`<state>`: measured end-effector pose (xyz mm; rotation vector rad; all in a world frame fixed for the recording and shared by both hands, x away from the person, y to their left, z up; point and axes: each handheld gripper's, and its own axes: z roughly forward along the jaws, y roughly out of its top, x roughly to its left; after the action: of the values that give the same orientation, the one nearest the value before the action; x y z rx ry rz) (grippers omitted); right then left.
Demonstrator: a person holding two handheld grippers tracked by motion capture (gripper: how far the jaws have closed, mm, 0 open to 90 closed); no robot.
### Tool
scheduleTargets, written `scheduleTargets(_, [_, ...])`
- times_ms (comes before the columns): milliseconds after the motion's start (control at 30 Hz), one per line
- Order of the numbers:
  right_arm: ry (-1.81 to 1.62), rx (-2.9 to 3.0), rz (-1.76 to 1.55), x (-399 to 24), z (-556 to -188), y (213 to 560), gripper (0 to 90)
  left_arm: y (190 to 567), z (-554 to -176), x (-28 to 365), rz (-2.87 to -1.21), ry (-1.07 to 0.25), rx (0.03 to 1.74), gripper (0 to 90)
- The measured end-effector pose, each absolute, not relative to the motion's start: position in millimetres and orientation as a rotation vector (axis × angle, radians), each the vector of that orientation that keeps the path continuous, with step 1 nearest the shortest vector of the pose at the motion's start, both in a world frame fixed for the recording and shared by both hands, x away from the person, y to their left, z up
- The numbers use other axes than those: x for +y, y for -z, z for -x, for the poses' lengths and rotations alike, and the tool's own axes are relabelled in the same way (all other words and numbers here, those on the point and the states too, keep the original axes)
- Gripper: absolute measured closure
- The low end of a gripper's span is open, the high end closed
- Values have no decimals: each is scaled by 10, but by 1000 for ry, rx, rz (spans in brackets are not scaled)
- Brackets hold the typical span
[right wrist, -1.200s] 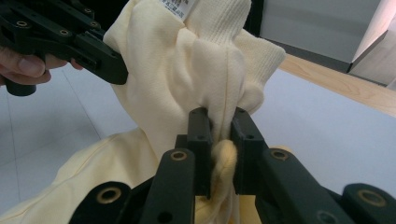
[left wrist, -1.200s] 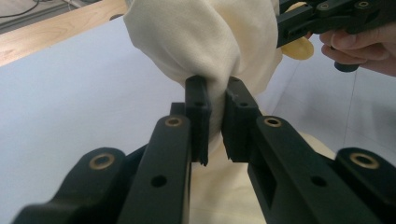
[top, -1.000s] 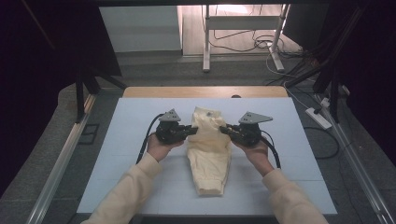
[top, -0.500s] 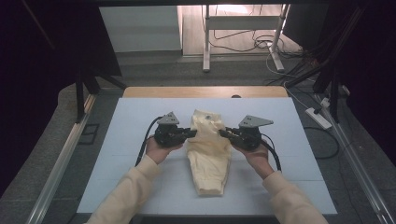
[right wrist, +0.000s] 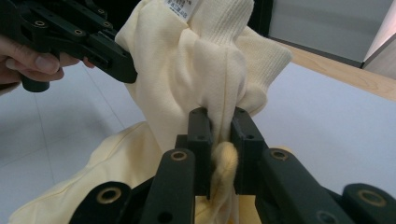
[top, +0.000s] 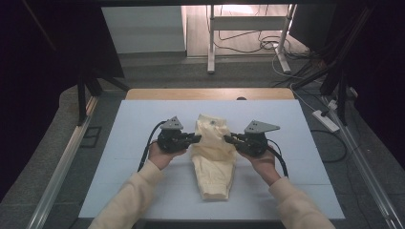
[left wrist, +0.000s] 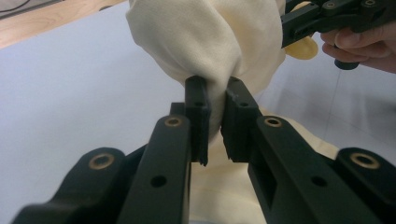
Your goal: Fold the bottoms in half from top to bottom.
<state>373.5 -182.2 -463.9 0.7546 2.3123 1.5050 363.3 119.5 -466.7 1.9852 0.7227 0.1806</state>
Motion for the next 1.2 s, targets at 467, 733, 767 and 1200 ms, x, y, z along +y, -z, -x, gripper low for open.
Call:
scheduleTargets(467, [-1489,2341,-735,-1824,-3576,4692,802,4747,-3484,1195,-2005,-161,715,805])
scheduleTargets(733, [-1487,2360,-720,-1862,-3467,4721,801,4777,-3357,1178,-2028,-147,693,795])
scheduleTargets(767, [-1486,2364,-715,-1866,-3452,4725,801,4780,-3347,1177,-2030,-146,692,793])
scheduleTargets(1200, [-1475,2405,-701,-1894,-3318,4819,747,4868,-3247,1155,-2068,-119,682,705])
